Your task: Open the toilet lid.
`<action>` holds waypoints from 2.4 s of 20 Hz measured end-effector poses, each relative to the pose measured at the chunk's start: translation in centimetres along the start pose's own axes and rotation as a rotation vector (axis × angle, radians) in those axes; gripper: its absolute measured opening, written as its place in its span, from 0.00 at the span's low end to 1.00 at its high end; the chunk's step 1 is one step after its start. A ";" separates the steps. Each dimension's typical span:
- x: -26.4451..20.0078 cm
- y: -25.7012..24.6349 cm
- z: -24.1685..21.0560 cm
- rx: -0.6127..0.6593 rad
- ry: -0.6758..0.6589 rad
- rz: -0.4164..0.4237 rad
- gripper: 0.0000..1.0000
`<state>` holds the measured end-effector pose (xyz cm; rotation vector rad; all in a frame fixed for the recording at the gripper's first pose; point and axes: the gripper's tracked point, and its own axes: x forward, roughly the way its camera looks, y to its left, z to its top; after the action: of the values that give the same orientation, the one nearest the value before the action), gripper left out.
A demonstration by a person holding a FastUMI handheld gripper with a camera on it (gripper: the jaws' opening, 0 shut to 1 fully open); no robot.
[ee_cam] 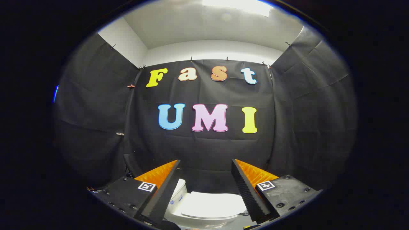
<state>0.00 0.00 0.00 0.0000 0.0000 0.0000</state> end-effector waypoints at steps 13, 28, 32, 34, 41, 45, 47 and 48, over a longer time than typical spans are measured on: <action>0.6 0.0 -0.6 -0.006 0.021 -0.006 0.99; 1.0 -2.9 -1.8 0.004 0.052 -0.074 0.99; 1.5 -5.4 -3.9 0.017 0.099 -0.120 0.99; 1.6 -6.9 -5.0 0.033 0.119 -0.148 0.99; 2.2 -12.4 -10.3 0.140 0.221 -0.237 0.99; 2.8 -15.6 -13.6 0.208 0.270 -0.279 0.99; 3.0 -16.9 -15.7 0.244 0.306 -0.294 0.99; 3.1 -17.7 -16.8 0.266 0.323 -0.300 0.99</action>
<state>3.14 -17.73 -16.77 0.2656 0.3230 -0.3001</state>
